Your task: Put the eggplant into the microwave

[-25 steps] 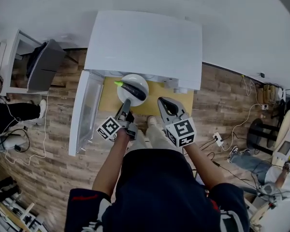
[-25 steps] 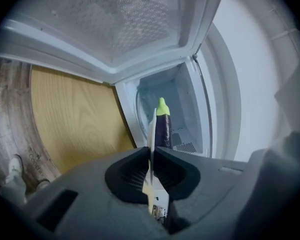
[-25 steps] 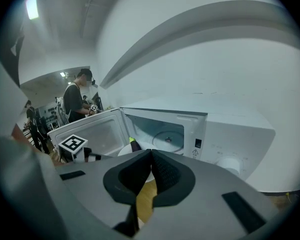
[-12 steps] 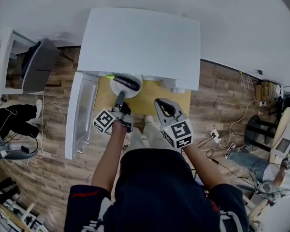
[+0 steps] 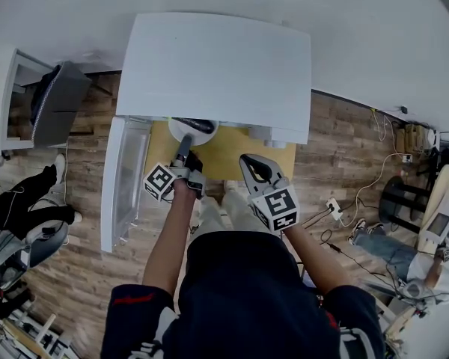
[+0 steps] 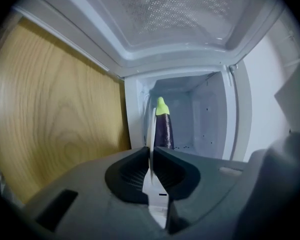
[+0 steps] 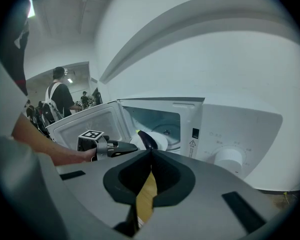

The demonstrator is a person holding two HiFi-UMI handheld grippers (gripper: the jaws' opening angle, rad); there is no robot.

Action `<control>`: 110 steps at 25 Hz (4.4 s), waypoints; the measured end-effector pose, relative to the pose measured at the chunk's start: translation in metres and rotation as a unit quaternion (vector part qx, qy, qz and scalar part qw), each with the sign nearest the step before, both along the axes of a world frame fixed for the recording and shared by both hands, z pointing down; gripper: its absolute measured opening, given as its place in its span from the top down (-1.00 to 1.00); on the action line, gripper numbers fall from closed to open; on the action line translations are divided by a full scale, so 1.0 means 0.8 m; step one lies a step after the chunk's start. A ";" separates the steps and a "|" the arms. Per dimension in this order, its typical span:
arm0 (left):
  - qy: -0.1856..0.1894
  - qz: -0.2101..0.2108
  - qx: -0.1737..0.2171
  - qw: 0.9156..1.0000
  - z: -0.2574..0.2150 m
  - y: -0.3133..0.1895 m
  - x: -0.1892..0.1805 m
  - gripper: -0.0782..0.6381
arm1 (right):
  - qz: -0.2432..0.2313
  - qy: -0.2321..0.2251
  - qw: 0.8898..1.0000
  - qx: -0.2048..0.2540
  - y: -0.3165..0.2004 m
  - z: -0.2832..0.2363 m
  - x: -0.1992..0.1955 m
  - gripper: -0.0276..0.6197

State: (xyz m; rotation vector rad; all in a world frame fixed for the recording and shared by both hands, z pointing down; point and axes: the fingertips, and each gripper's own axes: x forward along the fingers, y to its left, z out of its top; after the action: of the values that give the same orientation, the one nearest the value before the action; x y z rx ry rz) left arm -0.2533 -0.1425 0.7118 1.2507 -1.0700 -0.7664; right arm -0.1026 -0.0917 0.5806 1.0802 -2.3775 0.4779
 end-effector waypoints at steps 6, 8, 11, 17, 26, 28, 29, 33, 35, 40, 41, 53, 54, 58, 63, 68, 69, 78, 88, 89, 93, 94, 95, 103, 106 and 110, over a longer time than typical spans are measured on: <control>0.007 -0.007 -0.007 1.000 0.007 -0.023 -0.001 0.68 | 0.004 0.002 1.000 0.000 -0.007 0.002 0.001 0.88; 0.008 -0.007 -0.008 1.000 0.007 -0.030 0.000 0.68 | 0.004 0.002 1.000 -0.001 -0.008 0.002 0.001 0.88; 0.007 -0.006 -0.007 1.000 0.008 -0.037 0.002 0.68 | 0.004 0.003 1.000 -0.003 -0.007 0.003 0.002 0.88; 0.011 0.008 0.003 1.000 0.005 -0.045 0.006 0.68 | 0.003 0.005 1.000 -0.007 -0.003 0.007 0.001 0.88; 0.010 0.050 0.023 0.998 -0.002 -0.038 0.018 0.24 | 0.002 0.010 1.000 -0.009 0.004 0.010 0.000 0.88; -0.019 0.070 0.033 0.997 -0.008 -0.032 0.018 0.24 | 0.000 0.009 1.000 -0.009 0.006 0.010 -0.002 0.88; -0.044 0.085 0.039 0.995 -0.011 -0.027 0.018 0.25 | -0.001 0.009 1.000 -0.008 0.006 0.009 -0.003 0.88; -0.139 0.150 0.047 0.978 -0.013 -0.007 0.024 0.30 | -0.003 0.007 1.000 -0.009 0.011 0.010 -0.005 0.88; -0.173 0.173 0.044 0.969 -0.010 0.002 0.024 0.32 | -0.006 0.005 1.000 -0.009 0.014 0.010 -0.009 0.88; -0.265 0.222 0.012 0.938 0.004 0.020 0.018 0.54 | -0.014 0.006 1.000 -0.008 0.021 0.010 -0.017 0.88; -0.281 0.229 0.005 0.932 0.006 0.023 0.016 0.62 | -0.014 0.006 1.000 -0.008 0.022 0.010 -0.017 0.88; -0.435 0.287 -0.019 0.853 0.008 0.028 0.011 0.73 | -0.013 0.012 1.000 -0.007 0.036 0.014 -0.017 0.88; -0.438 0.288 -0.018 0.851 0.008 0.026 0.012 0.73 | -0.013 0.012 1.000 -0.006 0.036 0.013 -0.017 0.88; -0.443 0.288 -0.016 0.849 0.007 0.018 0.017 0.73 | -0.008 0.012 1.000 -0.007 0.041 0.014 -0.015 0.88; -0.448 0.285 -0.017 0.847 0.009 0.005 0.021 0.73 | 0.000 0.012 1.000 -0.013 0.044 0.020 -0.008 0.88; -0.446 0.280 -0.019 0.850 0.006 -0.005 0.020 0.73 | 0.006 0.016 1.000 -0.016 0.047 0.023 -0.004 0.88; -0.448 0.280 -0.018 0.849 0.004 -0.007 0.021 0.73 | 0.008 0.017 1.000 -0.017 0.047 0.024 -0.003 0.88; -0.449 0.281 -0.019 0.848 0.005 -0.025 0.025 0.73 | 0.022 0.017 0.999 -0.026 0.039 0.030 0.004 0.88; -0.449 0.282 -0.015 0.848 0.001 -0.050 0.028 0.73 | 0.027 0.022 0.999 -0.028 0.035 0.032 0.012 0.88; -0.449 0.282 -0.015 0.848 0.001 -0.051 0.028 0.73 | 0.027 0.023 0.999 -0.029 0.036 0.032 0.013 0.88; -0.449 0.283 -0.018 0.847 0.003 -0.057 0.027 0.73 | 0.029 0.025 0.999 -0.031 0.035 0.033 0.015 0.88; -0.449 0.282 -0.018 0.848 0.002 -0.060 0.027 0.73 | 0.029 0.025 0.999 -0.031 0.035 0.034 0.015 0.88; -0.448 0.282 -0.017 0.848 0.002 -0.062 0.027 0.73 | 0.029 0.025 0.999 -0.031 0.035 0.035 0.015 0.88; -0.442 0.284 -0.017 0.851 0.000 -0.065 0.032 0.73 | 0.028 0.026 0.999 -0.030 0.035 0.034 0.016 0.88; -0.444 0.284 -0.019 0.849 -0.001 -0.063 0.030 0.73 | 0.025 0.025 0.999 -0.028 0.032 0.032 0.013 0.88; -0.440 0.275 -0.017 0.855 -0.007 -0.051 0.023 0.73 | 0.018 0.023 0.999 -0.021 0.028 0.028 0.008 0.88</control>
State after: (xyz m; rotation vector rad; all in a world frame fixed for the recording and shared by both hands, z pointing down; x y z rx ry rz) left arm -0.2349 -0.1832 0.7065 1.8220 -1.3121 0.3284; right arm -0.0961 -0.0689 0.6026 1.1049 -2.3010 0.5082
